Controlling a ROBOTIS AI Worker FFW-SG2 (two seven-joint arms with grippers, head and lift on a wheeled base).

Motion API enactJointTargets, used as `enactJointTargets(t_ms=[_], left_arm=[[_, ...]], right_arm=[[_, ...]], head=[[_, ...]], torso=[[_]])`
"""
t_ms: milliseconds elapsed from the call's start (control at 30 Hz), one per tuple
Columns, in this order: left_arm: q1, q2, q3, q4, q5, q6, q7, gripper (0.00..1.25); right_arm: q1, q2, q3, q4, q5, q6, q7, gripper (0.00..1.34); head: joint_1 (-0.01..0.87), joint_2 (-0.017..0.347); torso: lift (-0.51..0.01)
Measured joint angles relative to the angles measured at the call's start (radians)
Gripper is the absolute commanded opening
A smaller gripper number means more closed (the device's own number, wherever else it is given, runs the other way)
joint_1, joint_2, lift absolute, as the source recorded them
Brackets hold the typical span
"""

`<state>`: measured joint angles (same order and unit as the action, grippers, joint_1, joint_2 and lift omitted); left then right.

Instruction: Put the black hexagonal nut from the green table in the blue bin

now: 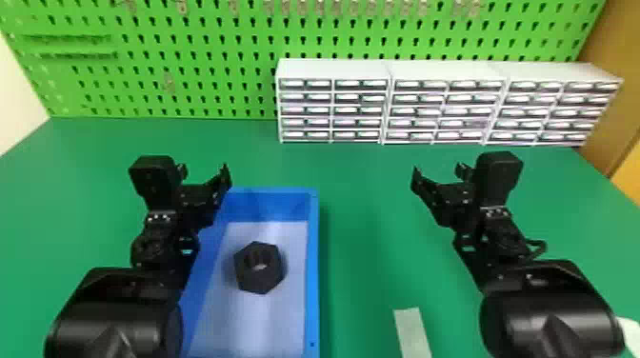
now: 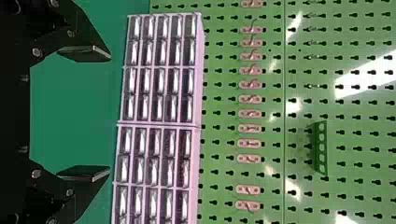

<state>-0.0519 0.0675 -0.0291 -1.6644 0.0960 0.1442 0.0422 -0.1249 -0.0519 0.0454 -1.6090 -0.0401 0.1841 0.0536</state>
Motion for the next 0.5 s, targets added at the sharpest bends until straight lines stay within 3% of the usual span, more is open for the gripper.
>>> enactJointTargets(t_ms=[500], left_arm=[[0.001, 0.000, -0.003, 0.000, 0.004, 0.000, 0.000, 0.76]], right_arm=[[0.002, 0.006, -0.006, 0.000, -0.001, 0.000, 0.000, 0.93]], head=[[0.686, 0.051]], torso=[[-0.096]])
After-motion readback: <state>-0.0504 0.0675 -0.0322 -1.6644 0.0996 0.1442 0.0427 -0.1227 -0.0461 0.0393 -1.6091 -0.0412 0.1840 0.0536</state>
